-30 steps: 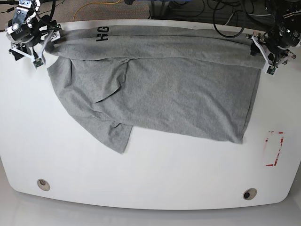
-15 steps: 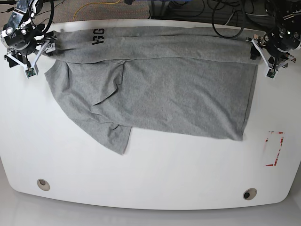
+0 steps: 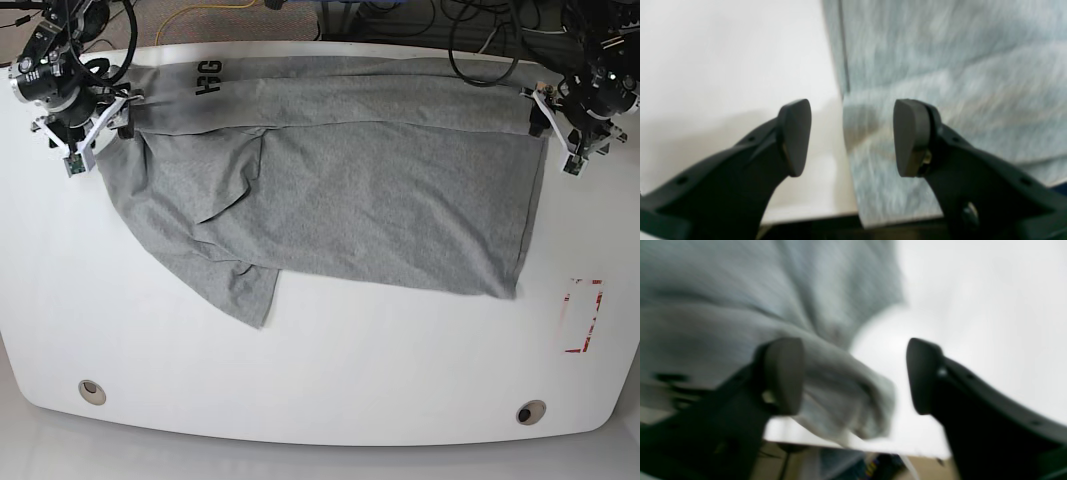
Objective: Fold the T-shirt properly
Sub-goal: 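Open the right gripper and move it down the shirt side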
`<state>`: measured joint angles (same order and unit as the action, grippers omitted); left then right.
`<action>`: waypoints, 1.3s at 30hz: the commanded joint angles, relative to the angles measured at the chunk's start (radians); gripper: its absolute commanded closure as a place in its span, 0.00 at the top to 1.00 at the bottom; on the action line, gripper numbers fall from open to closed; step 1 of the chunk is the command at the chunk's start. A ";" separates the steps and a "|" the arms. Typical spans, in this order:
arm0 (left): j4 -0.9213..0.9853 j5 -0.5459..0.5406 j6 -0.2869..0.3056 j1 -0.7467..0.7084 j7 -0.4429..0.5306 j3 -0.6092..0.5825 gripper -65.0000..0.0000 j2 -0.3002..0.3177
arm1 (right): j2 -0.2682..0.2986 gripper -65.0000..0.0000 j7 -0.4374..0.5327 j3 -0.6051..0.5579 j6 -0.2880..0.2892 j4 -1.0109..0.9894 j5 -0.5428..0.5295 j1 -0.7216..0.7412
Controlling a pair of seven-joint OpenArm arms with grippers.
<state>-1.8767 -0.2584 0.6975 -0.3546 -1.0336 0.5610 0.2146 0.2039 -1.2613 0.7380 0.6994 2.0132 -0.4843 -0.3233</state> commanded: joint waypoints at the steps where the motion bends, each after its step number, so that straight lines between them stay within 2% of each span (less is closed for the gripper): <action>1: -0.014 -0.002 0.000 0.002 0.008 0.008 0.56 0.015 | -0.013 0.37 -0.010 0.008 -0.001 0.013 -0.032 -0.004; 5: -0.014 -0.005 0.000 0.002 0.008 0.008 0.56 0.016 | -0.037 0.14 -0.010 0.007 -0.001 -0.007 -0.027 -0.004; 7: -0.014 -0.005 0.000 0.002 0.008 0.008 0.56 0.016 | -0.037 0.11 -0.010 0.007 -0.001 -0.030 -0.007 -0.006; 17: -0.011 -0.002 0.000 0.004 0.011 0.008 0.56 0.018 | -0.033 0.16 0.062 0.007 -0.001 -0.144 0.197 -0.006; 23: -0.010 -0.002 0.000 0.004 0.011 0.003 0.56 0.018 | -0.005 0.16 0.065 0.001 -0.001 -0.162 0.278 -0.006; 33: -0.010 0.000 0.000 0.032 0.009 0.004 0.56 0.018 | 0.019 0.16 0.062 -0.001 -0.001 -0.101 0.292 -0.003; 36: -0.014 -0.006 0.000 0.036 0.009 0.004 0.56 0.018 | 0.012 0.23 0.059 -0.001 -0.001 -0.033 0.290 -0.001; 39: -0.017 -0.008 0.000 0.076 0.005 0.004 0.56 0.015 | 0.009 0.41 0.059 -0.004 -0.001 0.008 0.290 0.008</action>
<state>-1.8729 -0.2588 0.6979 -0.3103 -1.0382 0.5598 0.2180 0.2028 -1.2087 0.7322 0.6994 1.9854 -0.1871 -0.3244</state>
